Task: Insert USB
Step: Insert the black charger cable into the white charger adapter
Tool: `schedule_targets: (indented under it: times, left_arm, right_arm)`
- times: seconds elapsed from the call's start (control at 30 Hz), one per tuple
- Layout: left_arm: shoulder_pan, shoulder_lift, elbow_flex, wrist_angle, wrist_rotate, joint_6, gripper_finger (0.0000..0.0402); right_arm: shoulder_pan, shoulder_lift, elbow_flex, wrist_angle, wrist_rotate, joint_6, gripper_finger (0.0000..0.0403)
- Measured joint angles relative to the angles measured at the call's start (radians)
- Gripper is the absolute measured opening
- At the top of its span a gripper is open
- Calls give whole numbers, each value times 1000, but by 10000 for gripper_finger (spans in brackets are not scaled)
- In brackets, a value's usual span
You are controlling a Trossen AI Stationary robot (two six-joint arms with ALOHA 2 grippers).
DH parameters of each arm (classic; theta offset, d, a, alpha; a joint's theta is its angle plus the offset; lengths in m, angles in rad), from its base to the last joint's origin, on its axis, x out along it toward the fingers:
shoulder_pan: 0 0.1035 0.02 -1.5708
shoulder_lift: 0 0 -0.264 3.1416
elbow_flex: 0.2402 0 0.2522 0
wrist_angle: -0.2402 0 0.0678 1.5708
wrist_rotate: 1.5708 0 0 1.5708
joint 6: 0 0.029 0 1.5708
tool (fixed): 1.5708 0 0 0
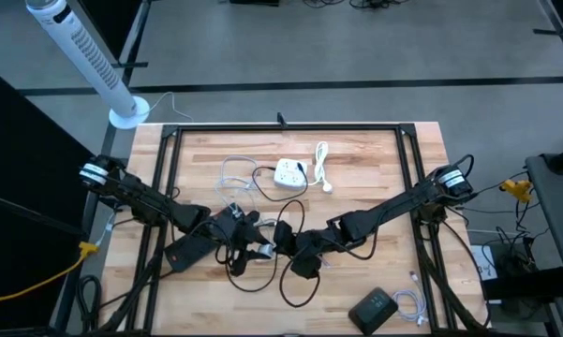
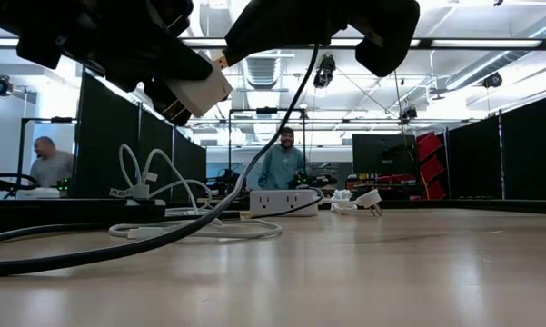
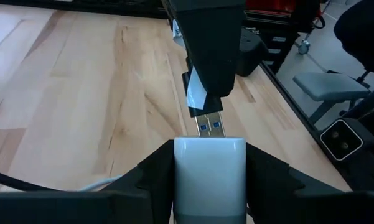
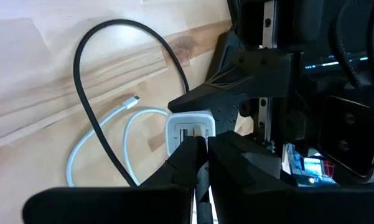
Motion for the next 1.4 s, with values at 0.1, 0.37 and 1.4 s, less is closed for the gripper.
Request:
schedule_targets:
  times: [0.1,0.37,1.4]
  left_arm:
    - [0,0,-1,7,-28,-28,145]
    - [6,0,-2,11,-96,-67,145]
    - [7,7,4,-43,-47,-48,145]
  right_arm:
    - [0,0,0,-6,17,3,16]
    - [0,0,0,-14,118,-19,16]
    - [-8,15,-1,-75,-52,-24,14]
